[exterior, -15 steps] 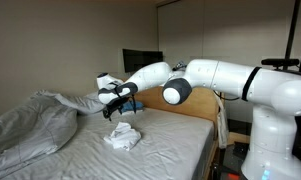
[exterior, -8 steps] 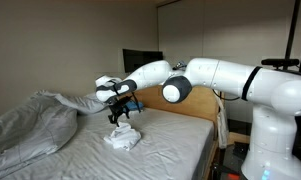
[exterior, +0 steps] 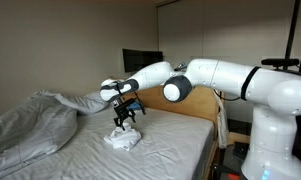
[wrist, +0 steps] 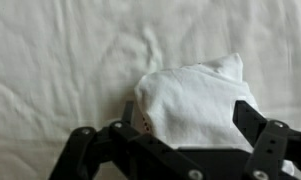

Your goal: Fold the towel in half, then shift it to the left

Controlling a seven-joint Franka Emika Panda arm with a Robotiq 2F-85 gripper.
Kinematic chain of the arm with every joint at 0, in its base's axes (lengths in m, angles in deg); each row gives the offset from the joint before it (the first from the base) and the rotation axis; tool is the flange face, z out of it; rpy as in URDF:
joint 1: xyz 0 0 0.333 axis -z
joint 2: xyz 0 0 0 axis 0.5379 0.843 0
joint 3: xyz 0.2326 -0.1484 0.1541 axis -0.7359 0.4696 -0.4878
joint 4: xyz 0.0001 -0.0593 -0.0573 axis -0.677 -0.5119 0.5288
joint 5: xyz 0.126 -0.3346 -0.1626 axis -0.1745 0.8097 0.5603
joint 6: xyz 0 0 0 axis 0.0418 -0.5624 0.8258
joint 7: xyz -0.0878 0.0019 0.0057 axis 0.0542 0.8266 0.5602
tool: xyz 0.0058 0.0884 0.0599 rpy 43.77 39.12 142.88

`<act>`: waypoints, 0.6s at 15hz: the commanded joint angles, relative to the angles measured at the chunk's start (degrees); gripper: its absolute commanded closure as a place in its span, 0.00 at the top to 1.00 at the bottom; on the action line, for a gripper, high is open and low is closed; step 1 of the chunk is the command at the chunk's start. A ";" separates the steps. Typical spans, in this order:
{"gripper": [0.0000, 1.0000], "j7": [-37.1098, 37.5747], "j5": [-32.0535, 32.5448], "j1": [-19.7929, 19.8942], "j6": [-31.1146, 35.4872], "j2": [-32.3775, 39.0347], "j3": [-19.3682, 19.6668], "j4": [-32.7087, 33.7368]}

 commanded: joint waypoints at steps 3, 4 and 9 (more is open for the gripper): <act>1.00 -2.11 -1.49 2.27 3.67 1.75 -2.14 -1.23; 1.00 -1.39 -1.11 2.32 5.43 2.55 -1.83 -1.06; 1.00 1.08 0.61 1.99 17.09 6.14 0.48 -0.86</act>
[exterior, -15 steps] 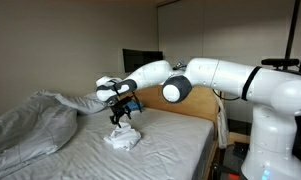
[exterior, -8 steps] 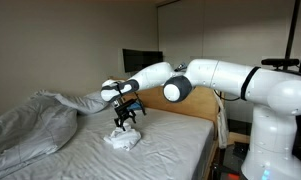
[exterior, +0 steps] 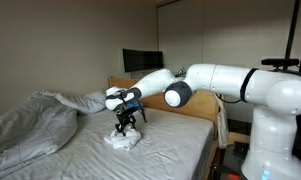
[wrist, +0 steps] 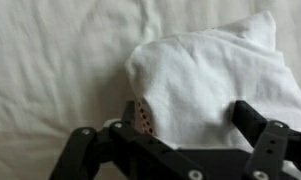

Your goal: Fold the towel in half, then shift it to the left

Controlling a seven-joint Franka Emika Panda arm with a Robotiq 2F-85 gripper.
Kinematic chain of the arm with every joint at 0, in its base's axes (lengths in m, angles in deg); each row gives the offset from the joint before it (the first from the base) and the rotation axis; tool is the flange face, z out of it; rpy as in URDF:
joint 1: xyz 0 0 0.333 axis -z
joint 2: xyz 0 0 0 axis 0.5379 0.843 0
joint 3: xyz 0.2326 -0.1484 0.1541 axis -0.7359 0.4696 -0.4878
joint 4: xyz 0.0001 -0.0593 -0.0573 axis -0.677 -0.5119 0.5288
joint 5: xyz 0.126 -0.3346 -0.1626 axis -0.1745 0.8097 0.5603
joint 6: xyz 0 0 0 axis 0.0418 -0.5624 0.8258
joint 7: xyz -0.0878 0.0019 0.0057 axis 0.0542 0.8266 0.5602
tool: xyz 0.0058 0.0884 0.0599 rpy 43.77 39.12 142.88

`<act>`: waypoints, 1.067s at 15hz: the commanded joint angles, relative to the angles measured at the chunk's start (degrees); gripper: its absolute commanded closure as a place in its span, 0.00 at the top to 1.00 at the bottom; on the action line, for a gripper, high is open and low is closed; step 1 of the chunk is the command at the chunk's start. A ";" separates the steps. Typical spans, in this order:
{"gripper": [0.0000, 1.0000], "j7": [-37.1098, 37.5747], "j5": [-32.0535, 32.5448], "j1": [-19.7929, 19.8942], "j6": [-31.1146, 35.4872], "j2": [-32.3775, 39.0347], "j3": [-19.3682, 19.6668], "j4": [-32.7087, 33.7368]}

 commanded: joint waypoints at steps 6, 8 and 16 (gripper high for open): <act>1.00 -1.01 -4.85 2.83 17.19 3.47 -3.69 -4.35; 1.00 -2.73 -6.89 3.69 20.04 3.69 -5.47 -6.21; 0.36 -8.46 -10.42 5.96 25.28 3.66 -8.04 -7.79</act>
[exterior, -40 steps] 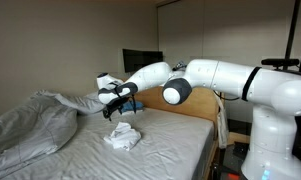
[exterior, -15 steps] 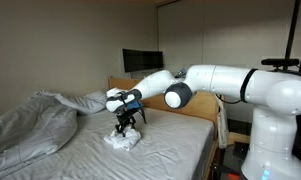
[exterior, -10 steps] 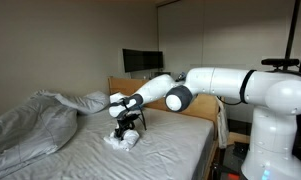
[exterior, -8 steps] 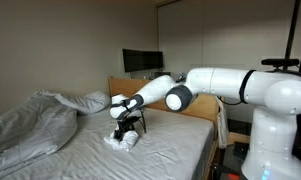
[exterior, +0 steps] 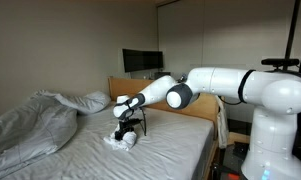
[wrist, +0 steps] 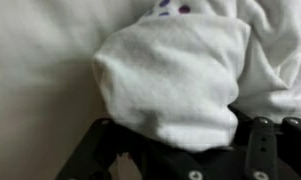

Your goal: Fold the towel in half, then shift it to the left

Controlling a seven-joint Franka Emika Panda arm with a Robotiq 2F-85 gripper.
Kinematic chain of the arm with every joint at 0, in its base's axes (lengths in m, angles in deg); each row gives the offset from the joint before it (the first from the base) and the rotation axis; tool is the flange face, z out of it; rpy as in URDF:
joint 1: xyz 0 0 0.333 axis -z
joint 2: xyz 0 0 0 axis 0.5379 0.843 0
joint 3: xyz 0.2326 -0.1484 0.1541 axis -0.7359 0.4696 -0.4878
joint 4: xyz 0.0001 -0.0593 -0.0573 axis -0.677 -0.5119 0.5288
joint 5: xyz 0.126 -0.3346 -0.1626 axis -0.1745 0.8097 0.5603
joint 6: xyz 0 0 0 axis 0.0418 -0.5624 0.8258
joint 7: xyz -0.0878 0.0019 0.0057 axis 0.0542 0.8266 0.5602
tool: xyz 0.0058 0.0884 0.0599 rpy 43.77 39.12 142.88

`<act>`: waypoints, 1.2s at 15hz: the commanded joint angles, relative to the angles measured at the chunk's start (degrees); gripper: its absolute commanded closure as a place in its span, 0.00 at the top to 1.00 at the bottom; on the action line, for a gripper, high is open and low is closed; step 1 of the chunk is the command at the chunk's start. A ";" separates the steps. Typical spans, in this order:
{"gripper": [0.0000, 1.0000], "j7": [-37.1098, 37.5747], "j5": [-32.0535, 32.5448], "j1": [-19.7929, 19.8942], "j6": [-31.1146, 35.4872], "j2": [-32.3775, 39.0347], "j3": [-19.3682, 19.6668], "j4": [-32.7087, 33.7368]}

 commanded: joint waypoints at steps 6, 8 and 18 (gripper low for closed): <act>0.13 -6.66 -3.72 1.69 5.82 -1.86 -4.85 -4.62; 0.11 -7.95 -3.49 2.09 6.32 -3.44 -5.82 -6.16; 0.12 -9.68 0.24 -3.18 8.24 -15.71 -7.59 -14.81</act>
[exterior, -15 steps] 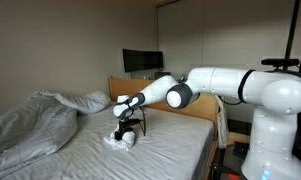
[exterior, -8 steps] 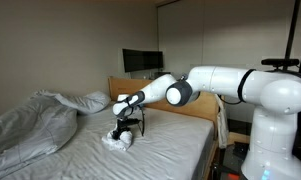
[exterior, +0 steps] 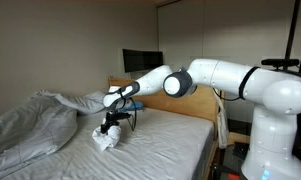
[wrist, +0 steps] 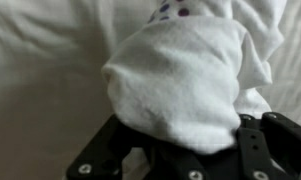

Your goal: Fold the towel in half, then shift it to the left

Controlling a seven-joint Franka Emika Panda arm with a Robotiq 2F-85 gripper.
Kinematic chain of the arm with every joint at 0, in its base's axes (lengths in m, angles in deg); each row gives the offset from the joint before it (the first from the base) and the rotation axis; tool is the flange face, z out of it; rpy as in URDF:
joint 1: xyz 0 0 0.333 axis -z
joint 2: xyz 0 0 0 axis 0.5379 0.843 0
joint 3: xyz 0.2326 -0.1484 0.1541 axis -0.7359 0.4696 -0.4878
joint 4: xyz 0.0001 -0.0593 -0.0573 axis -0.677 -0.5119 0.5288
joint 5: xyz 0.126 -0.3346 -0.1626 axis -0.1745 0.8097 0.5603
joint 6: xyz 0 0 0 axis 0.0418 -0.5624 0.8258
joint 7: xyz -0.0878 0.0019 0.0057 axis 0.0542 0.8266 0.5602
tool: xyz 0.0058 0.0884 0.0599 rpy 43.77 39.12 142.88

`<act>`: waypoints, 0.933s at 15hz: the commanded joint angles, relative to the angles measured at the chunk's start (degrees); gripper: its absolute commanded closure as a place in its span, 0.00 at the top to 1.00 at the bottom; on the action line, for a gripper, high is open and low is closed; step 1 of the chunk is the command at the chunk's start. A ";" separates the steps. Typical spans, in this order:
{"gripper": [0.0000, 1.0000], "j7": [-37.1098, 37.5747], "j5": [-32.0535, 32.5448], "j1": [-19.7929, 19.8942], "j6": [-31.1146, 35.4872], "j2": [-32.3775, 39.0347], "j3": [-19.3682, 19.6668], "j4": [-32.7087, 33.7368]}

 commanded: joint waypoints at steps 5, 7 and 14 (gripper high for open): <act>0.12 -2.77 4.31 -7.57 1.83 -11.27 -0.66 -11.58; 0.11 -4.93 4.91 -9.84 2.03 -12.15 -1.93 -11.75; 0.11 -12.47 6.39 -17.78 -1.36 -10.02 -5.31 -8.59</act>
